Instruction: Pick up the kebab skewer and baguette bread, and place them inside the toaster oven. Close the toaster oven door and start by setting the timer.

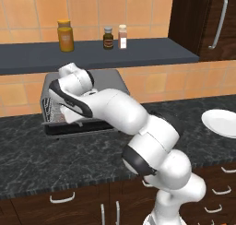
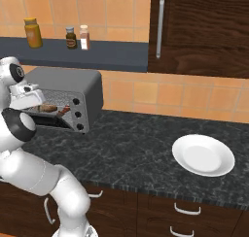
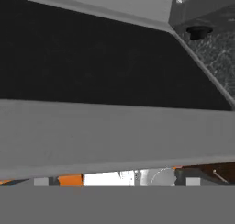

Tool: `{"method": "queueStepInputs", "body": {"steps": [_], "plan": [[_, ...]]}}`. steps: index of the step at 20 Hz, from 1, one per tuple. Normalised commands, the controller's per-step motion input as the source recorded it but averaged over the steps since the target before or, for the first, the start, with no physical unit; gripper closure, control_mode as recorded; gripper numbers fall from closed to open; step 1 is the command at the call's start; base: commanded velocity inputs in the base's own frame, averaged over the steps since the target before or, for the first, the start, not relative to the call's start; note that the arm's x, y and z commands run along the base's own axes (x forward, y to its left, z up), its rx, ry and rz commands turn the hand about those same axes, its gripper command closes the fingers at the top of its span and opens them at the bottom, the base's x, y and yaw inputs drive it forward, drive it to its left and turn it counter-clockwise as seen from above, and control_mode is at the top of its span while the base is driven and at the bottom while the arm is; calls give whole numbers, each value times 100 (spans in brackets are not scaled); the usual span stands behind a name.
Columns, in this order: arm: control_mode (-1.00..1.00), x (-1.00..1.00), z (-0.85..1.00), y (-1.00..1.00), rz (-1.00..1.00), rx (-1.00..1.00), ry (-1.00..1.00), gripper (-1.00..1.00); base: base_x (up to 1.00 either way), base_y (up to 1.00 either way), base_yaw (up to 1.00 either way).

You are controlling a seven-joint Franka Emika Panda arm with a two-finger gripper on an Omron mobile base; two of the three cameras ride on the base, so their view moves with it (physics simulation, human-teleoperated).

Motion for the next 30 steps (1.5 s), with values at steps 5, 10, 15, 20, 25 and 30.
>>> {"method": "queueStepInputs", "body": {"steps": [5,10,15,20,25,30], "plan": [[-100,76,0,-14,0,4,-22,-100,0,0,0],[-100,34,21,-9,0,7,-23,-100,0,0,0],[-100,-1,54,-7,0,10,-18,-100,0,0,0],[-100,-58,27,-11,0,11,-15,-100,0,0,0],[-100,-100,-23,0,0,8,-14,-100,0,0,0],[-100,-72,-70,0,-1,5,-13,-100,0,0,0]]}}
